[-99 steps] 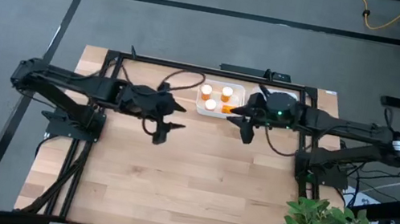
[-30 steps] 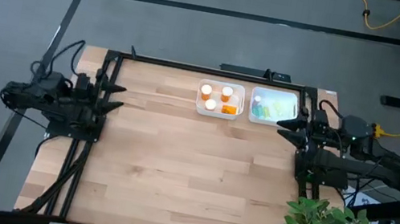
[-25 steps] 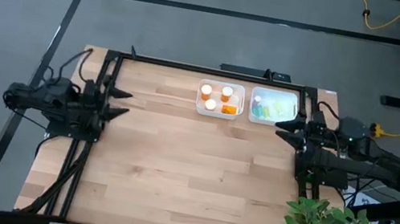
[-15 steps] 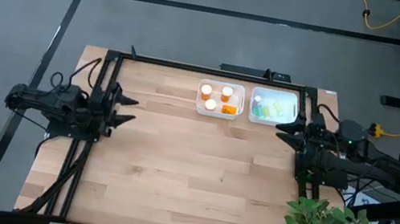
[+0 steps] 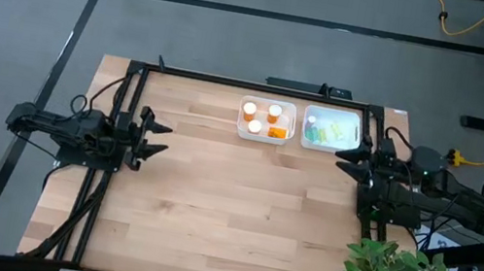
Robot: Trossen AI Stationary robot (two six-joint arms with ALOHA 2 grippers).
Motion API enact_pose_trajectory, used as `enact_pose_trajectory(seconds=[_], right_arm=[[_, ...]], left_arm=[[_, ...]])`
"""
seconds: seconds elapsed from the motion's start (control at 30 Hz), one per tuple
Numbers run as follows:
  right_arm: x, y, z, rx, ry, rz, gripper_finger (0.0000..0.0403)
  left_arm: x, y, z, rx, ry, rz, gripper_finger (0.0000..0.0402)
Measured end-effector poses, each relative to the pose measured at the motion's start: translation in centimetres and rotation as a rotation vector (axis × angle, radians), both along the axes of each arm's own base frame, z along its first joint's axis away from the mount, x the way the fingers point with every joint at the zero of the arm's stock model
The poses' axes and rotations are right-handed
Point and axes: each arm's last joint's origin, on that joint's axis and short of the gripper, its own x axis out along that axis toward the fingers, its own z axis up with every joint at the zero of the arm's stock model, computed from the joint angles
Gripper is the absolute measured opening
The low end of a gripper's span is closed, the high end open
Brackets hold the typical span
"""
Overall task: Pick and place medicine bottles into bin by pill shape (circle, oval)
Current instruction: Return to Home Position
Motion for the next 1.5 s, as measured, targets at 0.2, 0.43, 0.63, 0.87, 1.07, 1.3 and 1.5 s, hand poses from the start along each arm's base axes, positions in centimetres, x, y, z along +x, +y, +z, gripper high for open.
enact_pose_trajectory(seconds=[0.2, 0.43, 0.63, 0.87, 1.07, 1.3, 1.5], right_arm=[[0.0, 0.0, -0.8, -0.057, 0.082, 0.004, 0.0171], [0.1, 0.0, -1.5, -0.092, 0.092, 0.010, 0.0171], [1.2, -0.2, -4.8, -0.120, 0.016, 0.007, 0.0171], [1.4, -0.2, -7.8, -0.181, -0.001, 0.007, 0.0171], [1.5, -0.2, -9.1, -0.232, -0.005, 0.017, 0.0171], [1.5, 0.1, -9.2, -0.283, -0.004, 0.111, 0.0171], [1.5, 0.0, -9.4, -0.363, 0.016, 0.074, 0.0171]], left_arm=[[0.1, 0.1, -0.4, -0.001, 0.043, 0.022, 0.0237], [0.2, 0.1, -1.1, -0.018, 0.111, 0.022, 0.0237], [0.2, 0.1, -1.1, -0.018, 0.110, 0.022, 0.0237], [0.2, 0.1, -1.0, -0.018, 0.109, 0.022, 0.0237], [0.2, 0.1, -1.0, -0.018, 0.108, 0.022, 0.0237], [0.2, 0.1, -1.0, -0.018, 0.108, 0.022, 0.0237], [0.2, 0.1, -1.0, -0.018, 0.108, 0.022, 0.0237]])
